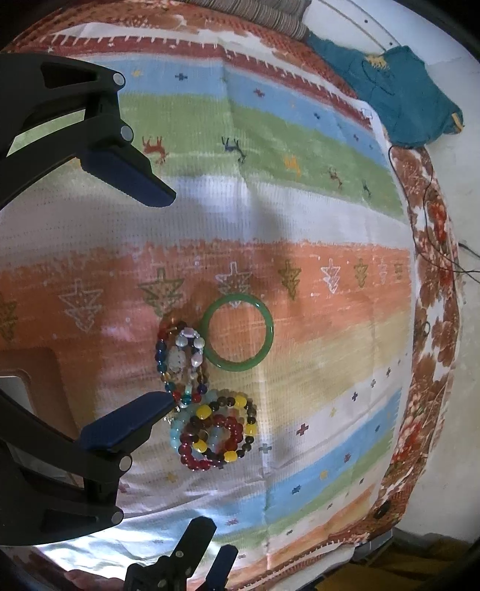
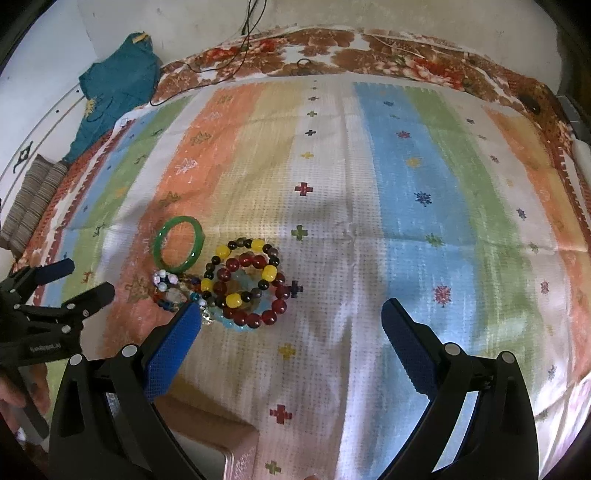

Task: Organize jewelry
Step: 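Move both open grippers forward past the tin toward the bracelet cluster, then close left gripper on white bead bracelet while right gripper grasps black-and-yellow bracelet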

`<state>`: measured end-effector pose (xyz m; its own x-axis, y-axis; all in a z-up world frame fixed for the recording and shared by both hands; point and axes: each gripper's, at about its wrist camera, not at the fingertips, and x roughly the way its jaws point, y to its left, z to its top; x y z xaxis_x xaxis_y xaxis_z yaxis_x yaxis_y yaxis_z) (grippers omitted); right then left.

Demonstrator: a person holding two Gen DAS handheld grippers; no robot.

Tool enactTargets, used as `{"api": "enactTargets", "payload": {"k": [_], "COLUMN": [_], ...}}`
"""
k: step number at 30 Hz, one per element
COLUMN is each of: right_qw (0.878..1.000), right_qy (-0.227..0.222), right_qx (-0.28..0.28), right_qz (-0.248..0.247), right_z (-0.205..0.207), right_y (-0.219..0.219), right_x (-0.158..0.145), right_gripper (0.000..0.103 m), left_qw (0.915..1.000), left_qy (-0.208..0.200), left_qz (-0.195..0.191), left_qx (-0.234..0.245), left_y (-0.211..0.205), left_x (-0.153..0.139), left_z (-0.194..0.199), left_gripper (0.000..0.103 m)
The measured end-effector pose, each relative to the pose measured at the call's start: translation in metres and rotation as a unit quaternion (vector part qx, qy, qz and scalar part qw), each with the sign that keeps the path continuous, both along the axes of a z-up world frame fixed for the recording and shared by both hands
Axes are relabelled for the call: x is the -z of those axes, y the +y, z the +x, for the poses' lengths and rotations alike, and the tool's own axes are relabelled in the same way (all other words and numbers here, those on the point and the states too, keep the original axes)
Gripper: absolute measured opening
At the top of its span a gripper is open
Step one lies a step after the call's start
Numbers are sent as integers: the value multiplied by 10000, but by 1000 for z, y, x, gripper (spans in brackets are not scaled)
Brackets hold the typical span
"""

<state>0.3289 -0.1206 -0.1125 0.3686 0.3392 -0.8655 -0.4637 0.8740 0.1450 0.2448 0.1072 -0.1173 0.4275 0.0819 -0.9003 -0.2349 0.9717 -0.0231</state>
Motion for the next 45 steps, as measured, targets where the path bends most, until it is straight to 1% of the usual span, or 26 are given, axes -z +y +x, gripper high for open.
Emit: {"api": "enactTargets", "payload": {"k": [3,5,8,14,19,20,21,24,25,26,27,28,29,32,36,37,38,40,42,44,45], "right_qw": [10000,10000,9999,9996,9994,9994,9994,9993,9992,9991,9990,9988,9987,9984,9986,9983,9981,9978,9978,9978,9979], "right_qy": [26,57,110,249,283,294,304,295,296,305,322,361,405,532,461,503,529,572,596,611,594], "right_qx": [-7,-9,-3,82,101,88,71,45,32,20,7,-16,-21,-2,-81,-91,-91,-97,-92,-112,-116], "right_qz": [-3,-21,-26,-65,-152,-155,-179,-238,-258,-285,-307,-319,-300,-167,-255,-278,-305,-332,-279,-236,-234], "right_z": [5,9,14,25,30,31,33,36,37,38,40,42,43,45,46,46,47,46,46,46,46], "right_y": [5,8,10,11,16,17,19,25,26,29,30,33,34,35,43,45,46,48,47,48,48], "right_x": [3,7,12,25,33,34,35,39,40,42,44,47,48,50,51,54,57,60,60,58,57], "right_gripper": [99,99,99,99,98,93,91,88,85,80,77,71,67,64,57,54,47,39,32,23,21], "left_qw": [9999,9998,9997,9992,9985,9983,9979,9973,9972,9971,9971,9969,9967,9964,9957,9955,9954,9952,9948,9948,9948], "left_qy": [47,59,73,193,259,275,296,299,294,295,298,310,330,393,422,447,474,503,536,554,542], "left_qz": [-117,-192,-214,-340,-414,-422,-466,-591,-602,-597,-603,-619,-617,-609,-630,-624,-612,-592,-560,-478,-451], "left_qx": [44,66,117,108,243,288,339,331,343,357,369,387,414,451,530,552,571,597,657,704,737], "left_y": [0,1,1,6,3,1,0,2,2,2,3,3,3,3,0,-1,-2,-3,-5,-8,-10], "left_x": [7,11,16,28,34,35,36,37,37,37,38,38,40,41,42,44,46,49,52,54,54], "left_z": [6,10,14,22,26,27,28,31,31,32,32,33,34,35,36,37,38,39,40,41,41], "left_gripper": [97,94,92,83,72,70,65,64,64,64,62,59,59,57,54,52,51,48,45,44,39]}}
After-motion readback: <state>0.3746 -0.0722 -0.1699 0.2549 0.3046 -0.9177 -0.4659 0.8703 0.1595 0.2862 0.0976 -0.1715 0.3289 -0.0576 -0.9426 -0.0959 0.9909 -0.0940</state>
